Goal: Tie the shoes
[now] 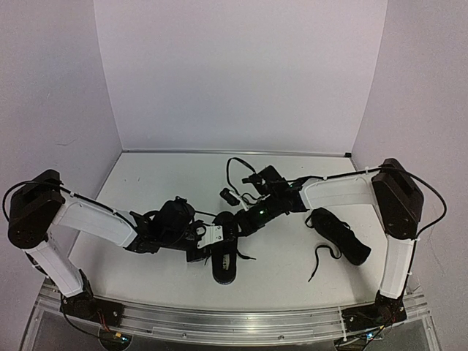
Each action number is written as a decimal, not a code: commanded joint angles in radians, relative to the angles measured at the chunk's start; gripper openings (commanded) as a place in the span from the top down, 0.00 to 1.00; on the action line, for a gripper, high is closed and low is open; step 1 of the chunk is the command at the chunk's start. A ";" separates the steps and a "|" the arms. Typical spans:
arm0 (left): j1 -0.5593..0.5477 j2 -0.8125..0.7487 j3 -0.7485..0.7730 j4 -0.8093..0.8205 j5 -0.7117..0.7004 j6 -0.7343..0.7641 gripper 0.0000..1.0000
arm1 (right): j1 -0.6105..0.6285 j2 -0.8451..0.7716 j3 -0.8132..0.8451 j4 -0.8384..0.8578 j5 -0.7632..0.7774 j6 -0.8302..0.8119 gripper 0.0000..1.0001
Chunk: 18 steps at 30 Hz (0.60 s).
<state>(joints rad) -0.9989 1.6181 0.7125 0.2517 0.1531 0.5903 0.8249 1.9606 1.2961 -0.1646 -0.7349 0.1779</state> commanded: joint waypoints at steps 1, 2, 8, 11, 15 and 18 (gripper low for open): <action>-0.001 0.022 0.036 0.060 -0.029 -0.051 1.00 | 0.001 -0.015 0.015 0.032 -0.006 0.000 1.00; -0.001 0.023 0.036 0.066 -0.031 -0.060 1.00 | 0.001 -0.017 0.013 0.034 -0.006 0.001 1.00; 0.010 0.011 0.021 0.098 -0.024 -0.121 1.00 | 0.000 -0.029 -0.003 0.054 -0.015 0.011 1.00; 0.020 0.001 0.009 0.121 -0.010 -0.154 1.00 | 0.000 -0.032 -0.013 0.065 -0.017 0.017 1.00; 0.036 -0.010 -0.014 0.156 0.011 -0.191 1.00 | 0.000 -0.035 -0.022 0.078 -0.017 0.023 1.00; 0.045 -0.006 -0.021 0.172 0.025 -0.208 1.00 | 0.001 -0.038 -0.026 0.082 -0.017 0.026 1.00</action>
<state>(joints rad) -0.9682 1.6268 0.7067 0.3457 0.1553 0.4343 0.8249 1.9602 1.2786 -0.1179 -0.7388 0.1942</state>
